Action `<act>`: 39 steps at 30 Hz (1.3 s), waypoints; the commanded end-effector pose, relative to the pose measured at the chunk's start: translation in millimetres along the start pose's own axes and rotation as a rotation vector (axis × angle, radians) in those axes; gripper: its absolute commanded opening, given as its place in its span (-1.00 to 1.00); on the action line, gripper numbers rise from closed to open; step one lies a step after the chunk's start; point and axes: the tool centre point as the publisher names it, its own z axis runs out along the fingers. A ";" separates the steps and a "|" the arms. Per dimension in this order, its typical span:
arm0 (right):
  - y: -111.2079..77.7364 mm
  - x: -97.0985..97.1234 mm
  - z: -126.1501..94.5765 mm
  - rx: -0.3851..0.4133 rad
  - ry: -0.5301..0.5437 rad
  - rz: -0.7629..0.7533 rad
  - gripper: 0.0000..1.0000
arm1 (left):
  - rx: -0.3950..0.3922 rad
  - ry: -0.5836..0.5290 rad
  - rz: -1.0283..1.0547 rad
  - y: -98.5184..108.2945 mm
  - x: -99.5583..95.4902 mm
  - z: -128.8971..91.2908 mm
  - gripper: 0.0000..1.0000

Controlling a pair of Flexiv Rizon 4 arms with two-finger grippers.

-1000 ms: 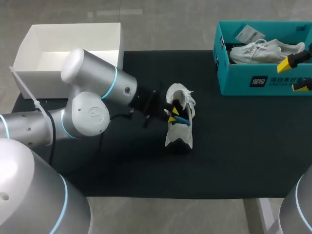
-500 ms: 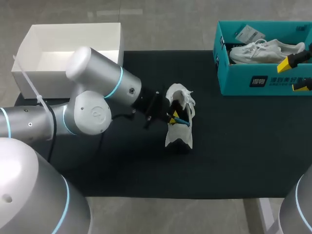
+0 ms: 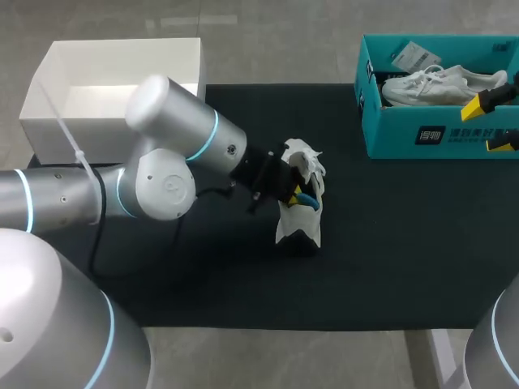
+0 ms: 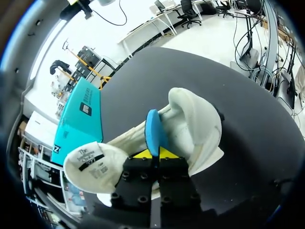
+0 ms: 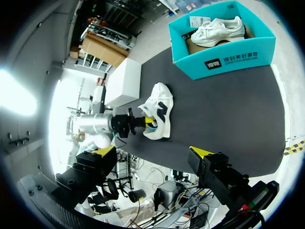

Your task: Take the shoe out of the shoebox, open the shoe tongue, remove and reinsert the insole, then place the shoe into the shoebox

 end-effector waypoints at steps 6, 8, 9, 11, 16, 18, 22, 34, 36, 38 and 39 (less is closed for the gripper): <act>-0.5 0.2 0.5 -0.001 -0.004 0.002 1.00 | 0.063 -0.042 -0.018 -9.7 10.4 -13.6 -0.44; -0.5 0.2 0.5 -0.001 -0.004 0.002 1.00 | 0.066 -0.057 -0.024 -11.1 12.0 -22.5 -0.41; -0.5 0.2 0.5 -0.001 -0.004 0.002 1.00 | 0.065 -0.065 -0.024 -11.8 12.4 -26.9 -0.47; -0.5 0.2 0.5 -0.001 -0.004 0.002 1.00 | 0.059 -0.074 -0.024 -13.1 12.4 -34.2 -0.51; -0.5 0.2 0.5 -0.001 -0.004 0.002 1.00 | 0.047 -0.079 -0.014 -17.4 10.5 -41.6 -0.65; -0.5 0.2 0.5 -0.001 -0.004 0.002 1.00 | 0.047 -0.081 -0.006 -19.3 9.5 -42.5 -0.89; -0.5 0.2 0.5 -0.001 -0.004 0.002 1.00 | 0.058 -0.061 0.001 -20.6 9.2 -36.3 -1.00; -0.5 0.2 0.5 -0.001 -0.004 0.002 1.00 | 0.093 -0.008 -0.001 -22.7 14.0 -18.4 -1.00; -0.5 0.2 0.5 -0.001 -0.004 0.002 1.00 | 0.105 -0.013 0.001 -26.5 13.7 -27.7 -1.00; -0.5 0.2 0.5 -0.001 -0.004 0.002 1.00 | 0.130 -0.012 0.008 -31.0 12.9 -37.4 -1.00; -0.5 0.2 0.5 -0.001 -0.004 0.002 1.00 | 0.142 -0.004 0.009 -33.2 12.0 -42.4 -1.00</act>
